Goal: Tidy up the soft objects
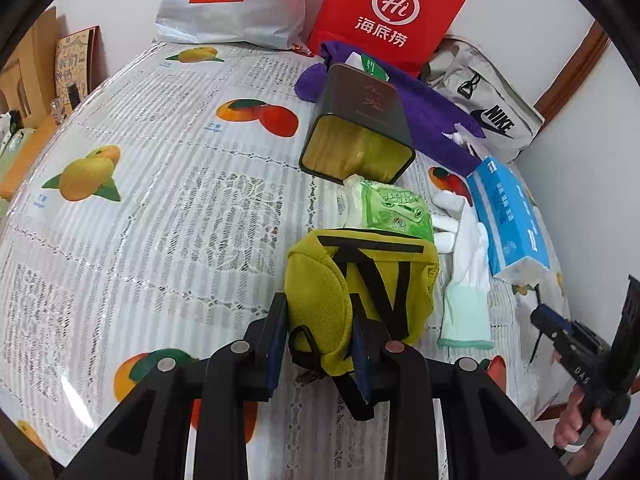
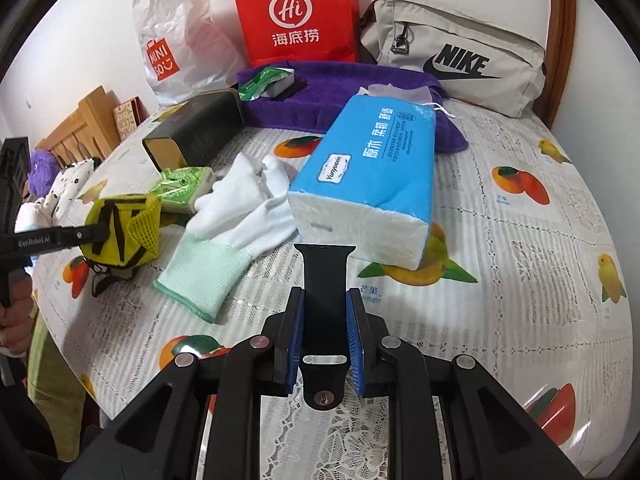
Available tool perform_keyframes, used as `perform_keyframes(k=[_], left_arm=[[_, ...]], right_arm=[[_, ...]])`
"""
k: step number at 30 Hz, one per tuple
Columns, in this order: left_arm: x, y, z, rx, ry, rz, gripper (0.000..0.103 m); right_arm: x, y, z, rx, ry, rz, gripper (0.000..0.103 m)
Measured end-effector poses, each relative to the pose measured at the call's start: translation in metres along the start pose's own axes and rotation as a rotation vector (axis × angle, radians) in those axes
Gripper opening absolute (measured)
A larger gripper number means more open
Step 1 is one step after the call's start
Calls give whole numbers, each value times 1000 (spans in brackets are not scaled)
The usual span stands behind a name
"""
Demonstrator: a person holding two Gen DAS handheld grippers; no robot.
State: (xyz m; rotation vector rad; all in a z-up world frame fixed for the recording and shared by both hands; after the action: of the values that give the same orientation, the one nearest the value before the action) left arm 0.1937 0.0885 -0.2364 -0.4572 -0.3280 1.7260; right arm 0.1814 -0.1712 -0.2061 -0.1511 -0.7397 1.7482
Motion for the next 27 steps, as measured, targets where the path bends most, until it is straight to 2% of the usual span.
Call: perform_keyframes(k=[10, 20, 27], left_arm=[[4, -4, 6, -7, -37, 4, 27], [2, -4, 5, -4, -21, 8, 27], [-5, -18, 25, -59, 5, -21, 27]], right_arm=[[9, -6, 8, -18, -12, 25, 20], [3, -3, 6, -6, -3, 11, 20], [7, -8, 18, -24, -3, 23, 20]])
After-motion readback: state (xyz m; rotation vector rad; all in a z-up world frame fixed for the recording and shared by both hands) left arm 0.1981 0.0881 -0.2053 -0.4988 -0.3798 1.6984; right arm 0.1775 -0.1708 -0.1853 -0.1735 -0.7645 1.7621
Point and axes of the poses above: each gripper's, at about its wrist camera, not at the fingertips, and z roughly against the way its jaws point, x to its left, y to its underside, the point moved 10 cm from there along -z, roughly the way its jaws point, and after that the axes turned 12 degrees about -y, right-handed, at the moved point
